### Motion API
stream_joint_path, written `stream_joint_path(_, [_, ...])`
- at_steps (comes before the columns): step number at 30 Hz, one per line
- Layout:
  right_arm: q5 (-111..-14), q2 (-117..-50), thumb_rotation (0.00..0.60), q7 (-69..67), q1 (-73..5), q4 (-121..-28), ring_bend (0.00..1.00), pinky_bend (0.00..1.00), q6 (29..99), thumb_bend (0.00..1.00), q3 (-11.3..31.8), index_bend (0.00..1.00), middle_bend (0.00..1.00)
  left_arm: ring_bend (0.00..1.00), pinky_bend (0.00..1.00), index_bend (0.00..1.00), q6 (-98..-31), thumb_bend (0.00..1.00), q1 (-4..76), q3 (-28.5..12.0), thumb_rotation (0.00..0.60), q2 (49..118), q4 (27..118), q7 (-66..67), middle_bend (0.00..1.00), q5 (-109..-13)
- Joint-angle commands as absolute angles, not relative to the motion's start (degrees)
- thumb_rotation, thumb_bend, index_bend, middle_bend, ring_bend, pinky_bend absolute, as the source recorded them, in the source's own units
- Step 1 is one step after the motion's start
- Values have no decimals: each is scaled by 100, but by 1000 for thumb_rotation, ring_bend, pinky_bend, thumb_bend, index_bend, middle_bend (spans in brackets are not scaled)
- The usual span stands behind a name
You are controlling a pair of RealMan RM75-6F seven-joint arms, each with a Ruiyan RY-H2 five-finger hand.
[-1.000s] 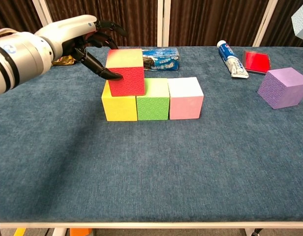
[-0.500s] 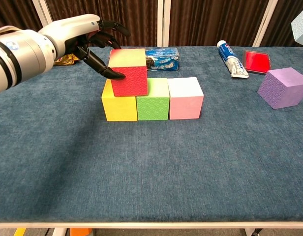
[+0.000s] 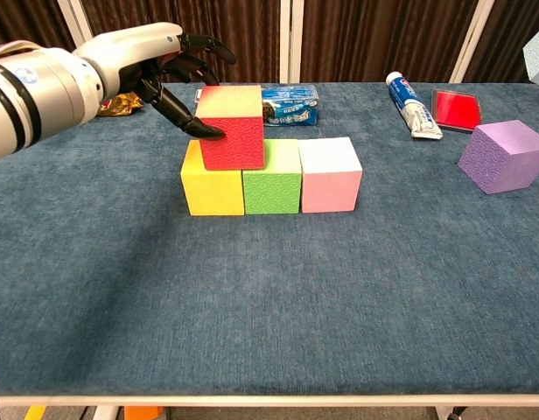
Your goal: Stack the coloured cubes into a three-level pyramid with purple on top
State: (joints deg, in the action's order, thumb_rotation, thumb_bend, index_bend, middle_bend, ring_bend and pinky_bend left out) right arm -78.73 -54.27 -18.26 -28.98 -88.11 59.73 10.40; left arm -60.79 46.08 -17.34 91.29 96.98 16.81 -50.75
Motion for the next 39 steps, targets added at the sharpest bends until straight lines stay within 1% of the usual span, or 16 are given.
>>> stream_joint_path(1, [-7876, -5434, 600, -1837, -2898, -8802, 70, 0, 5969, 124, 1041, 0, 562, 132, 134, 149, -6078, 275, 4613, -1725, 600, 9141, 9695, 1677, 539, -5069])
stream_joint_path(39, [-7903, -5536, 600, -1858, -2900, -8668, 70, 0, 5855, 124, 981, 0, 556, 133, 127, 149, -6086, 275, 4641, -1703, 600, 9124, 9685, 1598, 530, -4930])
